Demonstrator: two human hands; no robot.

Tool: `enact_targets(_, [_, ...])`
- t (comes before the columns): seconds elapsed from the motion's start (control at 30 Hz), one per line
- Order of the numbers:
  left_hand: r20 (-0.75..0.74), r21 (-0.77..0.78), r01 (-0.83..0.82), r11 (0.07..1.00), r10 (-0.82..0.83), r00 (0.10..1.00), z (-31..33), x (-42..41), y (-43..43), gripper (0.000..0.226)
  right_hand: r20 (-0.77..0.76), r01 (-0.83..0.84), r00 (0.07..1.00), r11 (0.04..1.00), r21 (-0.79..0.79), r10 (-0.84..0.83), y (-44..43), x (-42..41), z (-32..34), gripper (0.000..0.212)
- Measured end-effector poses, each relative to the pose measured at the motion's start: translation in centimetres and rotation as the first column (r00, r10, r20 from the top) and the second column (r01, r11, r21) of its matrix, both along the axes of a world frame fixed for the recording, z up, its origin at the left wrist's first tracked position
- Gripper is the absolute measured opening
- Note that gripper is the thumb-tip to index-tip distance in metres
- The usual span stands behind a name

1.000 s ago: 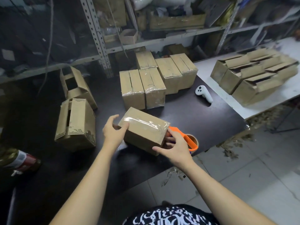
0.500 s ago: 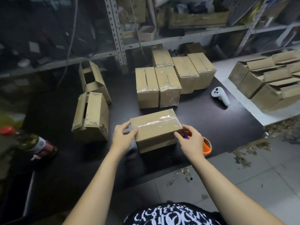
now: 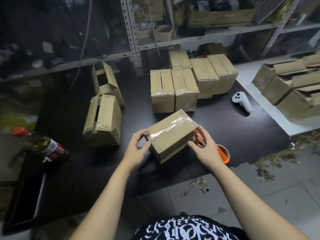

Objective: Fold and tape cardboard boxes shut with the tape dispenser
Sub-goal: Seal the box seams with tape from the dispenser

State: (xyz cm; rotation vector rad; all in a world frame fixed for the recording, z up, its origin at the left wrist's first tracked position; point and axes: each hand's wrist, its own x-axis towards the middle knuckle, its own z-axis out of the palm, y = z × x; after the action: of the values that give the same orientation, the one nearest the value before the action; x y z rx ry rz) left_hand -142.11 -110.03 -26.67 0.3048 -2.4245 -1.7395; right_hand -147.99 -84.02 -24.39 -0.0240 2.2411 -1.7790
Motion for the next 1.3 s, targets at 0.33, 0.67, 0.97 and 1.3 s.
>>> enact_targets(0.33, [-0.046, -0.207, 0.05, 0.977, -0.061, 0.997, -0.5, 1.5, 2.4, 0.04, 0.0, -0.021, 1.0, 0.997, 0.078, 0.021, 0.5, 0.6, -1.3, 0.057])
enact_targets(0.67, [-0.182, -0.441, -0.062, 0.895, -0.022, 0.983, -0.9, 1.7, 6.1, 0.036, -0.177, 0.26, 0.966, 0.694, 0.671, -0.19, 4.4, 0.3, -4.4, 0.034])
enact_targets(0.97, [-0.151, -0.443, -0.11, 0.89, 0.048, 0.987, -0.8, 1.9, 8.9, 0.04, -0.013, -0.009, 0.999, 0.49, 0.872, 0.042, 4.5, 0.0, -5.0, 0.027])
enact_targets(1.3, [-0.12, -0.425, -0.035, 0.905, -0.017, 0.993, 2.8, 1.0, 8.0, 0.041, -0.127, 0.211, 0.977, 0.861, 0.462, -0.172, 5.5, 0.2, -0.6, 0.028])
